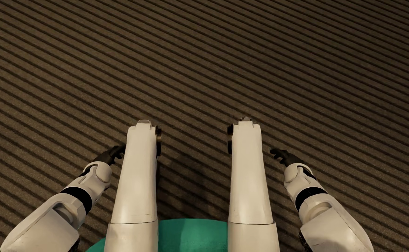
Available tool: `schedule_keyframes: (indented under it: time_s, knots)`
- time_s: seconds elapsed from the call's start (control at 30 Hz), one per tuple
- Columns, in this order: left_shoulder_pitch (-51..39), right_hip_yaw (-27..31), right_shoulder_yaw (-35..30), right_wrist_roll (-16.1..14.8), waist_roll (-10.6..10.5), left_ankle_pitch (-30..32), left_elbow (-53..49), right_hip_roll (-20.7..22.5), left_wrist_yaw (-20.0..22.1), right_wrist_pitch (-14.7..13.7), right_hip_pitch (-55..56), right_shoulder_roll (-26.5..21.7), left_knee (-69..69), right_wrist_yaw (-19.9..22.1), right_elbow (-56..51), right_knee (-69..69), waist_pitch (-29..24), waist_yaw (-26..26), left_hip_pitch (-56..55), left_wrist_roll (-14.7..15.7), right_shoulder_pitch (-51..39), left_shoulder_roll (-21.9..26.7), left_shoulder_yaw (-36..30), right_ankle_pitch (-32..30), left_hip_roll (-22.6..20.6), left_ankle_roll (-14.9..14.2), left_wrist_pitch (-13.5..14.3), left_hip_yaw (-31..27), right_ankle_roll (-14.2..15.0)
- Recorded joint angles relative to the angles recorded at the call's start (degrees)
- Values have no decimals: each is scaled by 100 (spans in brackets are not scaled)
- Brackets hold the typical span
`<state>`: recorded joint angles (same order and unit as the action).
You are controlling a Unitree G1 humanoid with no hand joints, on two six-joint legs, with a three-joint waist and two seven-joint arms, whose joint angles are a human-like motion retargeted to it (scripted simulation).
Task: Get off of the dark cyan chair
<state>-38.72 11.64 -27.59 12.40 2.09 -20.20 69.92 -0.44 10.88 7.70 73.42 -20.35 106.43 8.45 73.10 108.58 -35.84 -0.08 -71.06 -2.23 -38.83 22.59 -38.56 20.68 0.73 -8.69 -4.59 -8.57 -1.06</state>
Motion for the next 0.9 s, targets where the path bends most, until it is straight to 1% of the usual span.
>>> schedule_keyframes:
  time_s: [0.1, 0.17, 0.2, 0.23, 0.33, 0.37, 0.43, 0.5, 0.57, 0.6, 0.63, 0.67, 0.7, 0.77, 0.8, 0.83, 0.87, 0.9]
  knots:
    - [-292, 38, -54, -4, 7, -176, -8, 12, 15, -39, 343, -52, -34, 26, 23, -45, -156, -2, -326, -2, -285, 33, 18, 97, 21, -122, 49, -34, 38]
    - [-371, 44, -215, -73, 30, -388, -65, 21, 102, -92, 473, -96, -158, 106, -14, -160, -196, 5, -435, 48, -357, 60, -22, 230, 2, -132, 149, -41, 25]
    - [-367, 41, -345, -117, 46, -497, -61, 31, 49, -115, 488, -127, -263, 102, -41, -275, -182, 14, -443, -5, -349, 83, -40, 270, 4, -140, 146, -34, 40]
    - [-383, 35, -479, -155, 65, -561, -10, 22, 71, -142, 446, -169, -435, 154, -66, -434, -149, 24, -380, 82, -304, 72, -17, 297, 5, -154, 177, -17, 59]
    - [-60, -80, -569, -109, 67, -577, 15, -9, 152, -161, -83, -172, -1250, 249, -123, -1220, 70, 13, 174, 78, -7, 66, 81, 271, 56, -130, 184, 95, 17]
    - [89, -130, -498, -169, 47, -570, 13, -21, 180, -217, -367, -160, -1586, 322, -173, -1547, 183, 9, 443, 60, 174, 69, 108, 276, 39, -79, 198, 152, -14]
    - [421, -263, -356, -63, 23, -487, -8, -55, 150, -220, -1024, -158, -2347, 273, -221, -2306, 442, 17, 1049, -11, 633, 77, 211, 234, 20, 19, 201, 275, -82]
    - [797, -443, -213, 70, 48, -375, -7, -98, 121, -164, -1801, -138, -3305, 174, -156, -3198, 748, 16, 1816, -43, 1137, 117, 382, 200, 5, 19, 187, 396, -116]
    - [1311, -570, -74, 186, 27, -152, -86, -32, 23, -138, -2719, -134, -4397, 21, -146, -4282, 1143, 25, 2667, -159, 1718, 227, 554, 191, 37, -48, 164, 475, -146]
    - [1599, -607, -71, 231, 2, -2, -105, 23, -14, -170, -3208, -142, -4965, -16, -166, -4852, 1346, 1, 3119, -248, 2019, 294, 638, 151, 49, -117, 174, 520, -144]
    - [1852, -638, -32, 302, -34, 397, -112, 76, -57, -205, -3711, -177, -5538, -61, -213, -5427, 1522, -8, 3561, -312, 2307, 355, 699, 99, 65, -239, 181, 561, -162]
    - [2098, -688, 38, 334, -68, 740, -122, 93, -124, -222, -4217, -205, -6007, -150, -242, -5998, 1684, -30, 3953, -354, 2571, 419, 752, -214, 90, -283, 175, 592, -161]
    - [2290, -772, 181, 332, -83, 985, -119, 60, -239, -237, -4671, -232, -6223, -236, -256, -6588, 1851, -21, 4191, -432, 2802, 473, 793, -602, 138, -408, 173, 617, -139]
    - [2466, -1009, 499, 262, -81, 1395, -53, -53, -370, -239, -5500, -279, -6105, -192, -184, -7565, 2118, 67, 4297, -483, 3144, 521, 897, -868, 292, -1042, 143, 685, -18]
    - [2529, -1162, 613, 225, -72, 1559, -34, -126, -351, -214, -5894, -304, -5990, -127, -114, -7975, 2217, 106, 4287, -483, 3272, 527, 966, -938, 366, -1208, 135, 747, 45]
    - [2569, -1310, 680, 207, -43, 1613, -30, -194, -350, -193, -6284, -333, -6094, -107, -51, -8317, 2275, 173, 4362, -478, 3389, 531, 1006, -957, 426, -1224, 129, 808, 94]
    - [2596, -1412, 714, 219, -7, 1535, -8, -248, -349, -193, -6610, -344, -6359, -155, 65, -8581, 2340, 210, 4436, -447, 3433, 541, 1061, -946, 502, -1156, 137, 870, 121]
    - [2630, -1501, 751, 249, 5, 1472, 7, -305, -354, -178, -6871, -357, -6819, -198, 164, -8765, 2418, 224, 4519, -437, 3437, 543, 1117, -912, 564, -1009, 130, 897, 168]
